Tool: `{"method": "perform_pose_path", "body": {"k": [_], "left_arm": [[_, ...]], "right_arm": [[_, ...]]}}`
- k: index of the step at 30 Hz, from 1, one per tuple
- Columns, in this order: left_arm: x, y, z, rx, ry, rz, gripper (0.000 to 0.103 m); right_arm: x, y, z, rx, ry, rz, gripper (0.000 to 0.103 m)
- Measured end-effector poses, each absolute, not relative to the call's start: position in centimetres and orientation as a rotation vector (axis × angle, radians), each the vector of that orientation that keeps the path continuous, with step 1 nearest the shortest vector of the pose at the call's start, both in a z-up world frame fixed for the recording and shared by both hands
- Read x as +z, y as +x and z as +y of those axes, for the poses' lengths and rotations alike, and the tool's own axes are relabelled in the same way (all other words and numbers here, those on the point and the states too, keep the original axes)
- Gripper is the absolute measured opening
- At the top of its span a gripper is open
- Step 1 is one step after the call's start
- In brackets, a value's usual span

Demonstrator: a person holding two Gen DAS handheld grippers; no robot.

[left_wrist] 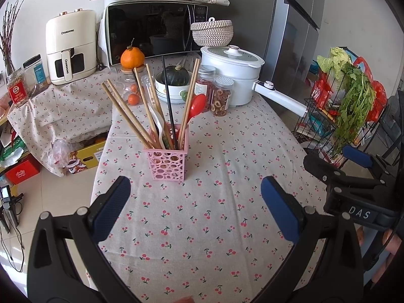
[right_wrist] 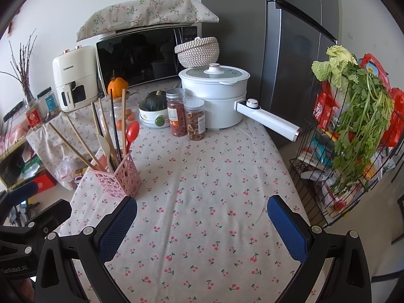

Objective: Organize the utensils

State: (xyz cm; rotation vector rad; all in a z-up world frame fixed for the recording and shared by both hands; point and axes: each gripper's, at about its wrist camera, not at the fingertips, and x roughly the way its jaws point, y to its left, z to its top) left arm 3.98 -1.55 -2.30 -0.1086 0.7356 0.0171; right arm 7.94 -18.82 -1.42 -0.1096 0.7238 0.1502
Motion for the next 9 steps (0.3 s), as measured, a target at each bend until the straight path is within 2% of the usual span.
{"method": "perform_pose_path", "body": {"k": [9], "left_arm": [[-2.22,3.81,-1.09,0.014,-0.112,0.715,0.102]], "right_arm": [[-1.56,7.96,-18.78,0.151,-0.104,0.730,0.103]]}}
